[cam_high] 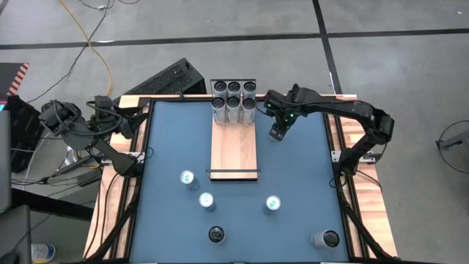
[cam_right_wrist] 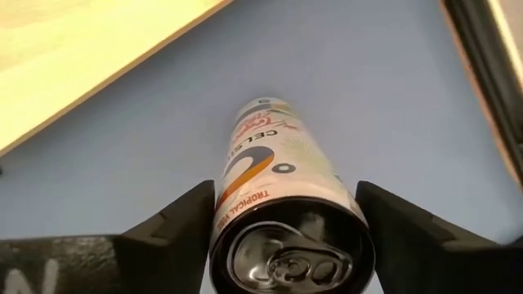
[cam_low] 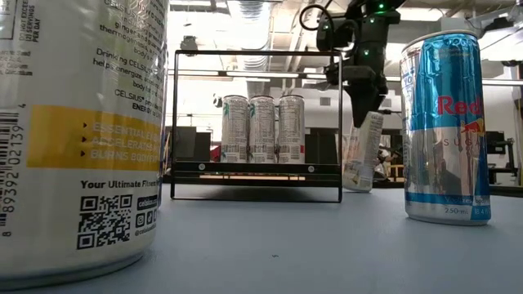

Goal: Place canned beverage on shelf
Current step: Put the center white-yellow soda can on the shelf

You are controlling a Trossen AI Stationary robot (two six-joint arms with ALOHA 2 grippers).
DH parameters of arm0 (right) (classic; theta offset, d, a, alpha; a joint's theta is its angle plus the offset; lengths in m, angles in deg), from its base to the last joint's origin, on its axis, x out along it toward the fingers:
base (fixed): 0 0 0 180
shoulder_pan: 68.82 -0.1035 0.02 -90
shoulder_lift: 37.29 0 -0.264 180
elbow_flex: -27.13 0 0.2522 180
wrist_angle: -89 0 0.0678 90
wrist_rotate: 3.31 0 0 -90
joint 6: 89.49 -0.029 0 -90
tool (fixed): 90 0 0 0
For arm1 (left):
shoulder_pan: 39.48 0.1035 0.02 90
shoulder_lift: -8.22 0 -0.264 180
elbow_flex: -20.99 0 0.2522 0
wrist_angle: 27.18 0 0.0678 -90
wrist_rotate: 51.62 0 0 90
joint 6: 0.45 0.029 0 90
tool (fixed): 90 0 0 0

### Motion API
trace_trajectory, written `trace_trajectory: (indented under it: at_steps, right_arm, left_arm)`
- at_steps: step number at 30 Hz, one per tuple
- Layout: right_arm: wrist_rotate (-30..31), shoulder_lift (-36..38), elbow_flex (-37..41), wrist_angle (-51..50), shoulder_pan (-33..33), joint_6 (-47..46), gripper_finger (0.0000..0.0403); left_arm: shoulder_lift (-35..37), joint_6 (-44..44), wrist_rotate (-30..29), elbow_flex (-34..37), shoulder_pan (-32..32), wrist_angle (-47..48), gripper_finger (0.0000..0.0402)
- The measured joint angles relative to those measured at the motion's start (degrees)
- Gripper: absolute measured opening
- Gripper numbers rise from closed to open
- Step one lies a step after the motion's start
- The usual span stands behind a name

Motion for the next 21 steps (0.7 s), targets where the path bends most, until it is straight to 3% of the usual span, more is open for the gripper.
trace_trajectory:
  at_steps: [11,21]
  right_arm:
    - [-0.1,0.0,-0.4,2.3,0.0,6.9,0.0312]
    - [-0.8,0.1,-2.7,2.4,-0.1,30.1,0.0313]
  left_arm:
    - [0.0,0.6,-0.1,0.0,0.0,0.0,0.0309]
    - [0.0,0.5,0.0,0.0,0.0,0.0,0.0309]
